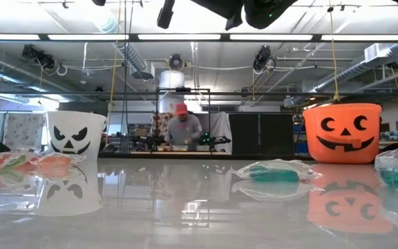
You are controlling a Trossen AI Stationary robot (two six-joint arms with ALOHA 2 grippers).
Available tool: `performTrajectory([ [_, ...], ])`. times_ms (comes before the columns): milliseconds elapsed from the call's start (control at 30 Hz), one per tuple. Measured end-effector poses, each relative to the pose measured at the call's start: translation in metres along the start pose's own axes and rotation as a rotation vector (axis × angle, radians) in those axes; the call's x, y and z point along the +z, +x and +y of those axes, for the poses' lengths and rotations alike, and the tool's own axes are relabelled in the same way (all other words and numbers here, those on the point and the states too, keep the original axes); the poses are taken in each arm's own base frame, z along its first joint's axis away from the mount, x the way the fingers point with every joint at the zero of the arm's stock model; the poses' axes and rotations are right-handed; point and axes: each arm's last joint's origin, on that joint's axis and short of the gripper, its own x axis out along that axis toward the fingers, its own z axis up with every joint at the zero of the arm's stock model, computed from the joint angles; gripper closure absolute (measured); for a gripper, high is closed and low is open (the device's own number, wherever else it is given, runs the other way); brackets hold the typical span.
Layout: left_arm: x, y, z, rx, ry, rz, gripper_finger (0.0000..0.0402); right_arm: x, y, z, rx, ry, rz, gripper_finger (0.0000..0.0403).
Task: Sort candy by brand, put in halloween buckets
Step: Put the green gummy into the bottom orange bucket
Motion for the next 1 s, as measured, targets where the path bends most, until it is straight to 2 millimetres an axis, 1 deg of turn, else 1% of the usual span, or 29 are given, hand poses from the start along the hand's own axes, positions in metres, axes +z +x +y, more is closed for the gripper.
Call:
performTrajectory([
  [133, 0.001, 0.008, 0.002, 0.031, 0.008, -0.006, 0.0208, 0.001, 0.000, -0.002, -0.021, 0.004, -0.017, 0.0397],
  [333, 0.000, 0.022, 0.003, 0.002, 0.075, 0.013, 0.0208, 0.002, -0.001, -0.003, -0.031, 0.022, -0.027, 0.0396],
  [433, 0.002, 0.023, 0.003, 0.001, 0.099, -0.010, 0.0208, 0.003, -0.001, -0.004, -0.051, 0.027, -0.050, 0.0396],
  [567, 0.007, 0.019, 0.003, 0.001, 0.111, -0.061, 0.0208, 0.006, -0.004, -0.009, -0.100, 0.061, -0.092, 0.0396],
  [767, 0.006, 0.019, 0.003, 0.013, 0.113, -0.050, 0.0210, 0.011, -0.007, -0.012, -0.110, 0.067, -0.096, 0.0396],
  [900, 0.002, 0.019, 0.004, 0.050, 0.110, -0.007, 0.0230, 0.011, -0.007, -0.013, -0.110, 0.080, -0.092, 0.0396],
  [1000, 0.001, 0.019, 0.005, 0.064, 0.105, 0.011, 0.0265, 0.010, -0.007, -0.013, -0.110, 0.082, -0.092, 0.0396],
])
